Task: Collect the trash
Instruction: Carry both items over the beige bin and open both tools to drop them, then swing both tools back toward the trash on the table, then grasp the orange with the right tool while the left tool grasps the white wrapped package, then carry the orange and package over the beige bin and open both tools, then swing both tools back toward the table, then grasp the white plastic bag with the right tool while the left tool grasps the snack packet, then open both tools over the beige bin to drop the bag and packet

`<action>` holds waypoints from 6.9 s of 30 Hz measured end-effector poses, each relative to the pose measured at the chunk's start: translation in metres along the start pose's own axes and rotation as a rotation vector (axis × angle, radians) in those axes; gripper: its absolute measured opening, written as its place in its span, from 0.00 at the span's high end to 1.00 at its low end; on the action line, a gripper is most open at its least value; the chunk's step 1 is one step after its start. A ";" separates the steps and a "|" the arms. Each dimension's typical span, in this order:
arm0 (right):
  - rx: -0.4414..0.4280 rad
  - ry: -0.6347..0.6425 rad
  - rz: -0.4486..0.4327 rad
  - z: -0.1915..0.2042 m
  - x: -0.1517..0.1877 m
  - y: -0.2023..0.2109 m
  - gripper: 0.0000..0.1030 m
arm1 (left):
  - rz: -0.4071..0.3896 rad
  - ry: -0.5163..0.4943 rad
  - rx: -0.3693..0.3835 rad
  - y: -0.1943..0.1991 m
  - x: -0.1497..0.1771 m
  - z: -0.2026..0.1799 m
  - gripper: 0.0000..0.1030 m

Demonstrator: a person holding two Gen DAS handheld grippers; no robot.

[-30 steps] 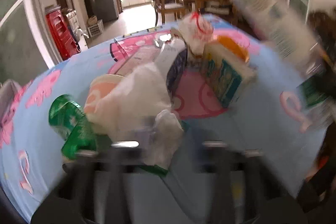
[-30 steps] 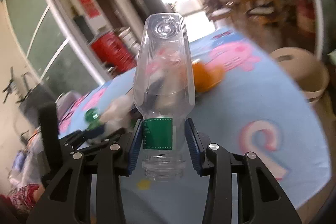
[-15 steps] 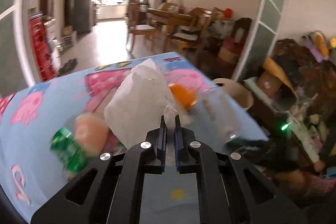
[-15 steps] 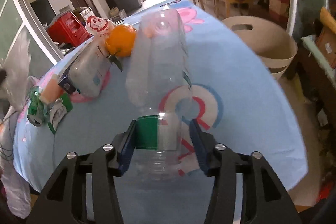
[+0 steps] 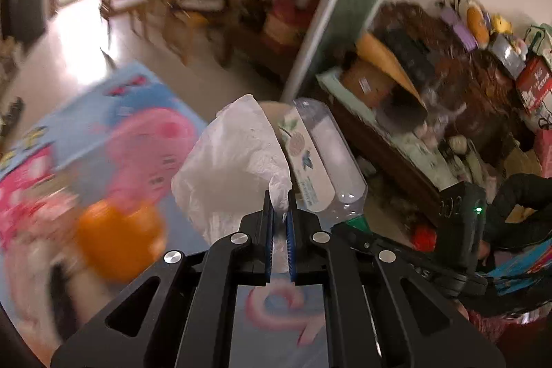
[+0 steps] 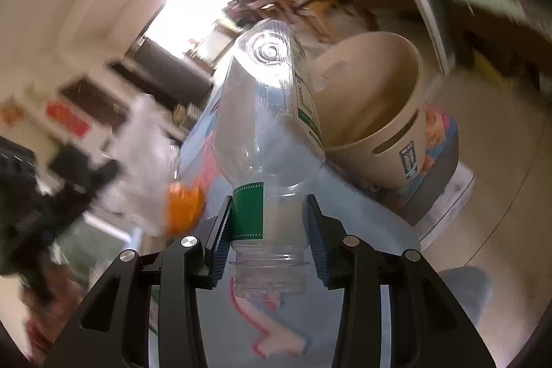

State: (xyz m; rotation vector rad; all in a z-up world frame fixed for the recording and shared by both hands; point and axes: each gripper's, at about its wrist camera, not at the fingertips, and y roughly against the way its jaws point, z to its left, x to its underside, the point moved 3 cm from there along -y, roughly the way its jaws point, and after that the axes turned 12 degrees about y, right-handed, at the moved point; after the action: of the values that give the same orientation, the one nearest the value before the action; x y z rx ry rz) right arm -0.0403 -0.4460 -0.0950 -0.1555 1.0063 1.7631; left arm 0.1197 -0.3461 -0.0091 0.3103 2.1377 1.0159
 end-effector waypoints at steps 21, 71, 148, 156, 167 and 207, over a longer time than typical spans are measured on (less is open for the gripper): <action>0.094 -0.007 -0.023 -0.006 -0.019 -0.038 0.56 | 0.022 0.163 0.063 -0.067 -0.049 0.020 0.45; -0.258 0.175 0.254 0.122 0.026 -0.138 0.75 | -0.181 0.304 -0.261 0.119 0.139 0.133 0.73; 0.030 0.534 0.135 0.128 -0.010 -0.141 0.68 | -0.155 0.422 -0.112 0.087 0.095 0.157 0.42; 0.017 0.472 0.163 0.099 -0.001 -0.126 0.67 | -0.066 0.486 -0.219 0.024 0.071 0.178 0.42; -0.017 0.451 0.141 0.104 0.007 -0.121 0.67 | -0.068 0.494 -0.247 0.013 0.074 0.172 0.66; 0.170 0.278 -0.125 -0.002 -0.085 -0.062 0.67 | 0.016 0.227 -0.055 -0.061 -0.015 0.056 0.86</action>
State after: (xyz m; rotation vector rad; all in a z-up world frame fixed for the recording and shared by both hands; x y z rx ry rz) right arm 0.0479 -0.5027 -0.0846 -0.3549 1.3124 1.5619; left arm 0.1751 -0.3615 -0.0705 0.1927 2.3071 1.1638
